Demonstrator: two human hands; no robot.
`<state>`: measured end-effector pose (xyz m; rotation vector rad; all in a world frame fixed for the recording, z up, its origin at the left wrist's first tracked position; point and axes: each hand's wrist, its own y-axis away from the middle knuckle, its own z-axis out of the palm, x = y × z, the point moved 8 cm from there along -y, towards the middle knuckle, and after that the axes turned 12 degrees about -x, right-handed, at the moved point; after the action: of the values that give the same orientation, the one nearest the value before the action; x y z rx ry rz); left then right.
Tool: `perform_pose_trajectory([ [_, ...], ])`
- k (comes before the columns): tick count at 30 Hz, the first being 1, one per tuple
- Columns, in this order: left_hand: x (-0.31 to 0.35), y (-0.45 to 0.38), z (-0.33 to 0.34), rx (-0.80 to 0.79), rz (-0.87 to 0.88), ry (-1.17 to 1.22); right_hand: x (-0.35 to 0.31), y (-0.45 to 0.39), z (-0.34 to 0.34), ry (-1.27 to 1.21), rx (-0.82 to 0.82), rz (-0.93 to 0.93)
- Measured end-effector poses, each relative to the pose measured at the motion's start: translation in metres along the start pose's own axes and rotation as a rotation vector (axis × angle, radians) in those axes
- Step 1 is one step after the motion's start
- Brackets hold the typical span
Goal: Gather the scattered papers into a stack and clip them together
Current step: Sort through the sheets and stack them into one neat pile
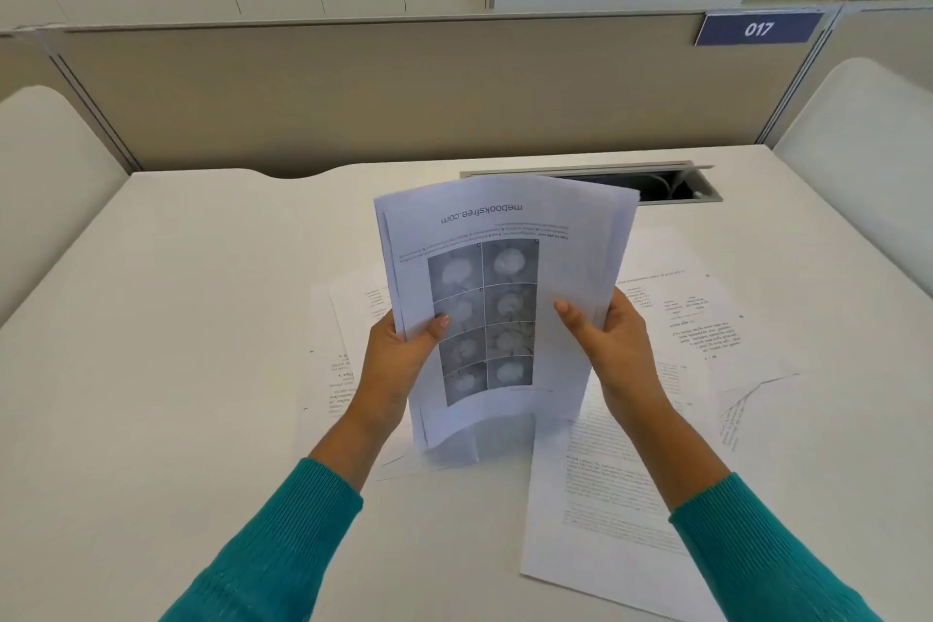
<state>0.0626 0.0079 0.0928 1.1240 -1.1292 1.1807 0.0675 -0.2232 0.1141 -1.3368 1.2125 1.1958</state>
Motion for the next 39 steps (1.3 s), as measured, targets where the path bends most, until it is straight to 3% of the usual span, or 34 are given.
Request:
perform_pose_trajectory([
  [4, -0.011, 0.004, 0.003, -0.005, -0.008, -0.009, 0.01, 0.007, 0.001, 0.012, 0.028, 0.03],
  [14, -0.09, 0.034, 0.002, -0.014, -0.268, -0.048, 0.1, 0.032, 0.008, 0.178, -0.068, 0.326],
  [21, -0.095, 0.031, -0.007, 0.051, -0.323, -0.12, 0.095, 0.026, -0.003, 0.27, -0.081, 0.312],
  [30, -0.111, 0.034, -0.013, 0.045, -0.347, -0.097, 0.113, 0.032, -0.029, 0.951, -0.347, 0.597],
  [34, -0.123, 0.034, -0.012, -0.003, -0.408, -0.106, 0.123, 0.035, -0.021, 0.939, -0.383, 0.569],
  [39, -0.137, 0.041, -0.012, -0.065, -0.504, -0.156, 0.117, 0.025, -0.028, 0.805, -0.303, 0.554],
])
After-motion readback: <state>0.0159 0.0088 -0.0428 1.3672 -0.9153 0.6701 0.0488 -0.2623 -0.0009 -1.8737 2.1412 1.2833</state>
